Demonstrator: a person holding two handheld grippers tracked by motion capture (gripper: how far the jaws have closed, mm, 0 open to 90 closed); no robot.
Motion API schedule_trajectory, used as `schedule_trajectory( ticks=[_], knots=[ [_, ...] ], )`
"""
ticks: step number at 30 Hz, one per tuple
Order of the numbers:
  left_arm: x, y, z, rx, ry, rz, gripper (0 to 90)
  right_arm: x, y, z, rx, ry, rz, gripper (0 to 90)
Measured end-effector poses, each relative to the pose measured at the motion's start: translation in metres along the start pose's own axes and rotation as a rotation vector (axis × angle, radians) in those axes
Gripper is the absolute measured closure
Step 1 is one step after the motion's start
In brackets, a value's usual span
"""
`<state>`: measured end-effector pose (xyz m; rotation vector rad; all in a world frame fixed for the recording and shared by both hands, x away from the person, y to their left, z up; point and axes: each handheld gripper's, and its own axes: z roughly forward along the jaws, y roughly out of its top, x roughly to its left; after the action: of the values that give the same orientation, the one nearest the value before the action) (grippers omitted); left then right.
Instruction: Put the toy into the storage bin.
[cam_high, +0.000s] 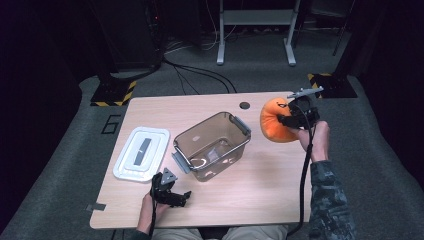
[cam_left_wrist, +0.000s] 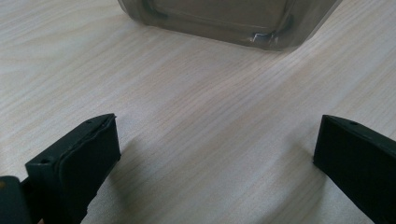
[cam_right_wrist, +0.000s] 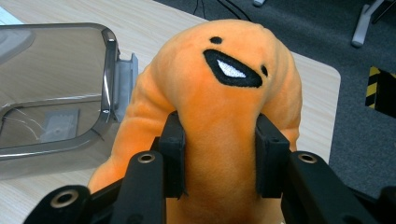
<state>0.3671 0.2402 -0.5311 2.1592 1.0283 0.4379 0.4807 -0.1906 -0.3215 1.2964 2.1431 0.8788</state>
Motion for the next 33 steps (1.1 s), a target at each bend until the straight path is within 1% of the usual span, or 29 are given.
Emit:
schedule_trajectory(
  ticks=[1,4,5,16,20,26,28,30,31,33],
  knots=[
    [0.0,0.0,0.0,-0.001,-0.001,-0.004,0.2,0.001,0.002,-0.001,-0.002,-0.001,-0.009,62.3],
    [0.0,0.0,0.0,-0.001,-0.001,-0.004,0.2,0.003,0.006,-0.003,-0.006,0.003,-0.017,62.3],
    [0.0,0.0,0.0,-0.001,-0.001,-0.004,0.2,0.005,0.009,-0.004,-0.011,0.006,-0.027,62.3],
    [0.0,0.0,0.0,-0.001,-0.001,-0.005,0.2,0.01,0.023,-0.01,-0.029,0.002,-0.064,62.3],
    [0.0,0.0,0.0,-0.001,-0.001,-0.004,0.2,0.015,0.03,-0.012,-0.042,0.007,-0.089,62.2],
    [0.0,0.0,0.0,0.002,-0.001,-0.001,0.2,0.019,0.037,-0.013,-0.045,0.011,-0.101,62.3],
    [0.0,0.0,0.0,0.002,-0.001,-0.001,0.2,0.02,0.038,-0.014,-0.046,0.014,-0.098,62.3],
    [0.0,0.0,0.0,0.0,0.002,-0.001,0.1,0.021,0.04,-0.015,-0.053,0.022,-0.107,62.3],
    [0.0,0.0,0.0,0.0,0.002,-0.001,0.2,0.023,0.043,-0.016,-0.056,0.02,-0.119,62.3],
    [0.0,0.0,0.0,0.0,0.002,-0.001,0.2,0.024,0.044,-0.016,-0.055,0.02,-0.114,62.2]
  ],
)
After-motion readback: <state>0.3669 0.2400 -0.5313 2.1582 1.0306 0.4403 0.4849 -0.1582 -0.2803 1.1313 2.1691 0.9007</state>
